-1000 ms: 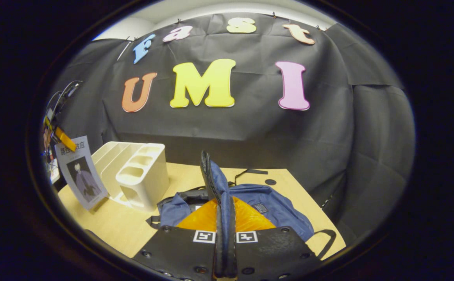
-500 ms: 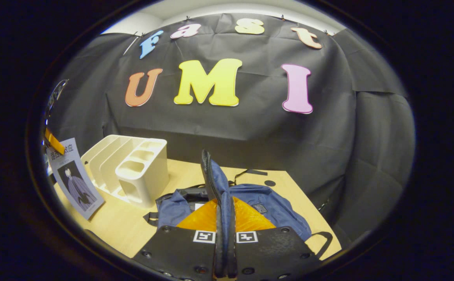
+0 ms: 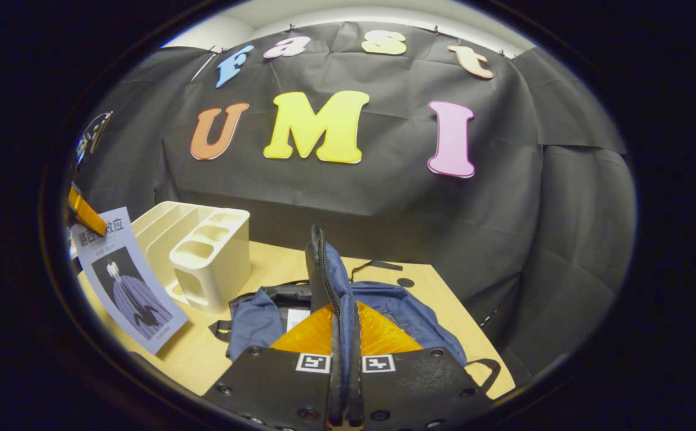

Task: Open the schoolbag, grab two books from the bookshelf and put them into the schoolbag.

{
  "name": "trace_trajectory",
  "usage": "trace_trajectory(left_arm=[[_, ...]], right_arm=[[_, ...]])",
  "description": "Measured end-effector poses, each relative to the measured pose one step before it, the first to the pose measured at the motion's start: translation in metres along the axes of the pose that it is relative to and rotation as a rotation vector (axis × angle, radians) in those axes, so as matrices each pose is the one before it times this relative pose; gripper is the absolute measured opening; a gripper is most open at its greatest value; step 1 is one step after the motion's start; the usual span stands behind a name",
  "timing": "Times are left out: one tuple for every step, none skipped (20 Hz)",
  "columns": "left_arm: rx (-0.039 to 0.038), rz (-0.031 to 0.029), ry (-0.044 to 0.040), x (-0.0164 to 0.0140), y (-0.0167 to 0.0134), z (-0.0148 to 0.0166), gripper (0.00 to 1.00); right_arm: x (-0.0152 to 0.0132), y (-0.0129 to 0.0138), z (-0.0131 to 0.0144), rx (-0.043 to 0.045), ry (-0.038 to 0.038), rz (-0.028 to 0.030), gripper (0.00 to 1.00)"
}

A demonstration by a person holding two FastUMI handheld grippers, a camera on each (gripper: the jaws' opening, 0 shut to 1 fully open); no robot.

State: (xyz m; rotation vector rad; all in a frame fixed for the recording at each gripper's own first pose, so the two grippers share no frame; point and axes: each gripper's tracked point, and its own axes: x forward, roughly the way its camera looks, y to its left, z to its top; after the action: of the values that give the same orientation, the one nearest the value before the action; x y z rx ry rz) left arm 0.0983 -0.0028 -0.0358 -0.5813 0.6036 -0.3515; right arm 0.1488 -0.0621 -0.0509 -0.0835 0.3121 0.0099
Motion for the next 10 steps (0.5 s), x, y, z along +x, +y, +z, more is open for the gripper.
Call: trace_trajectory(left_arm=[[-0.00383,-0.02608,0.0036,0.00769,-0.00941,0.0006,0.43],[-0.00476,-0.02197,0.00386,0.00723,-0.00891,-0.00071,0.43],[-0.01113,-0.02204,0.00126,0.00689,-0.00804,0.00021,0.43],[-0.01616,-0.02685,0.00551,0.00589,-0.00865,0.00017,0.43],[-0.01703,-0.02742,0.00854,0.005,-0.00819,-0.00267,0.42],[-0.01435,-0.02259,0.00318,0.00574,-0.00745,-0.00052,0.43],[-0.00038,-0.01838,-0.00473,0.00961,-0.00735,-0.00093,0.43],[0.00026,-0.01051,-0.01015,0.00846,-0.00588,0.00231,0.43],[-0.00403,-0.00828,-0.00994,0.00868,-0.00471,0.0029,0.42],[-0.01157,-0.01542,-0.00736,0.00748,-0.00695,0.00091,0.42]], right_arm=[[0.0011,-0.00192,-0.00096,0.00426,0.00069,0.00033,0.05],[0.00122,-0.00222,-0.00022,0.00286,0.00207,-0.00045,0.05],[0.00068,-0.00187,-0.00043,0.00563,0.005,0.00336,0.05],[0.00094,0.0002,0.00064,0.00742,0.00333,0.00821,0.05],[0.00077,-0.00106,0.00087,0.00417,0.00171,0.00635,0.05],[0.00011,-0.00094,0.0019,0.00364,-0.00094,0.00569,0.05],[0.0009,-0.00059,0.00311,0.00208,-0.00529,0.00451,0.05],[0.00155,-0.00205,0.00193,0.00124,-0.00229,-0.00007,0.05],[0.00053,-0.00098,0.00051,0.00398,0.00016,0.00325,0.05],[0.00079,-0.00085,0.00145,0.00354,0.00148,0.00548,0.04]])
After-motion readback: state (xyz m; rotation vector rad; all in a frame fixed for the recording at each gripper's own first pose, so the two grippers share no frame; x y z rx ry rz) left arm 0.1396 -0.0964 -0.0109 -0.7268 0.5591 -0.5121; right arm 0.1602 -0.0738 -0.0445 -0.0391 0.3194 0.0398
